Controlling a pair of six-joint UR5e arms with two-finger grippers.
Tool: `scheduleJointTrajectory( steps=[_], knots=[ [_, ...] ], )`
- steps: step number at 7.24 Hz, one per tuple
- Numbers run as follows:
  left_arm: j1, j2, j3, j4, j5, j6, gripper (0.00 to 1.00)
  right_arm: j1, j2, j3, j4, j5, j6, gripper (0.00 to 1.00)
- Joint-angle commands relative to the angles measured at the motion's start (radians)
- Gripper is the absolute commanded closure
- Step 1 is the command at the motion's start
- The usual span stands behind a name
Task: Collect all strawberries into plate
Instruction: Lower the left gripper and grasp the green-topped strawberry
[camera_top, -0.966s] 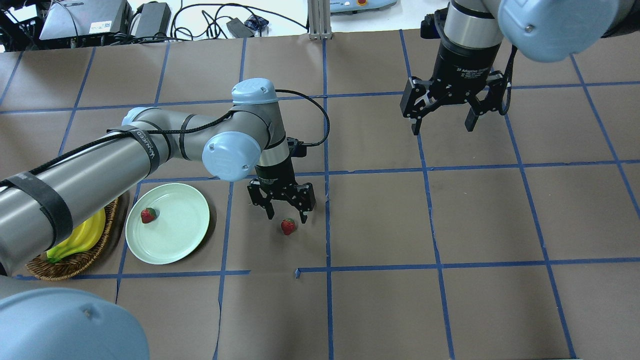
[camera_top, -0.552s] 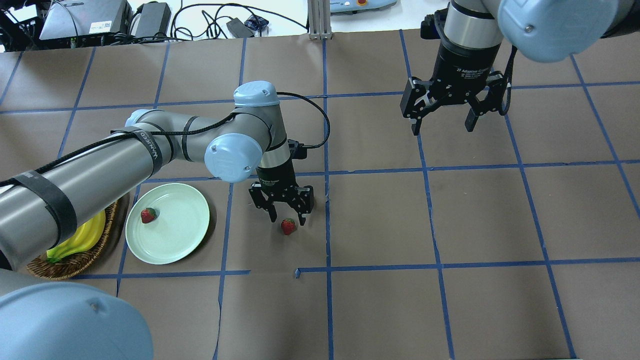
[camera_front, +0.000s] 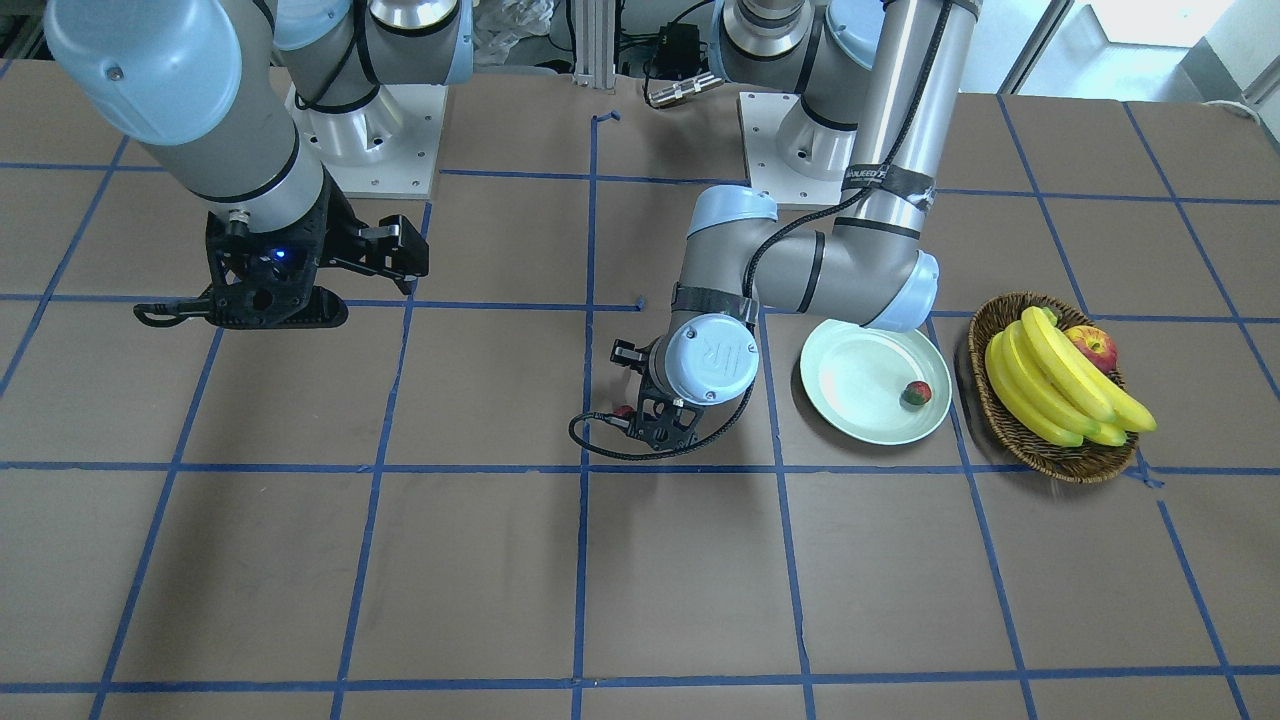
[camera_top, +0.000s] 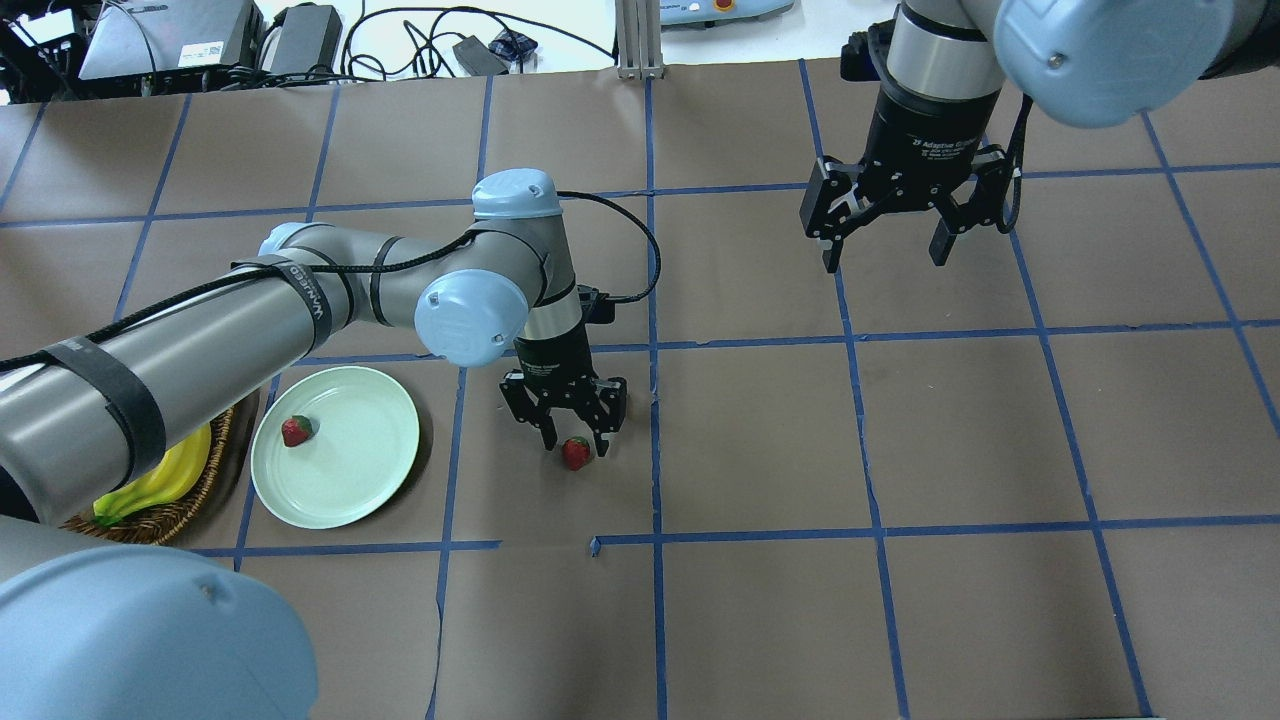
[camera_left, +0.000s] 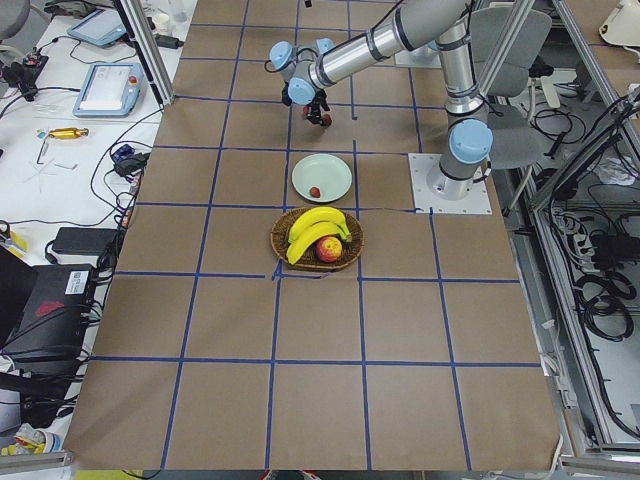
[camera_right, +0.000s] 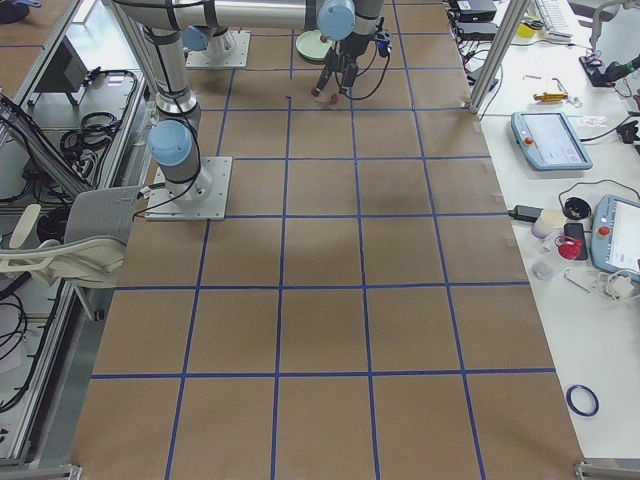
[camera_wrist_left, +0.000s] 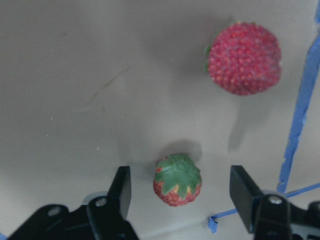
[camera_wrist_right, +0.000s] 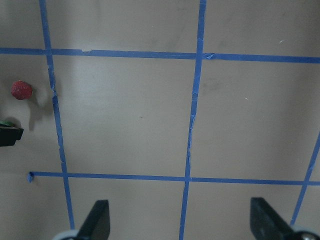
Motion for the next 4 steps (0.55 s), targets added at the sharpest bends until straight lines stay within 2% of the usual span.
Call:
scheduleJointTrajectory(
  steps=[1, 3, 4],
  knots=[
    [0.000, -0.001, 0.000, -0.001, 0.006, 0.007, 1.00, 0.000, 0.000, 0.000, 0.000, 0.000, 0.000, 0.00],
    [0.001, 0.031, 0.009, -0.007, 0.015, 0.008, 1.00, 0.000, 0.000, 0.000, 0.000, 0.000, 0.000, 0.00],
    [0.006, 0.053, 0.030, -0.018, 0.065, 0.015, 1.00, 0.000, 0.000, 0.000, 0.000, 0.000, -0.001, 0.00]
  ],
)
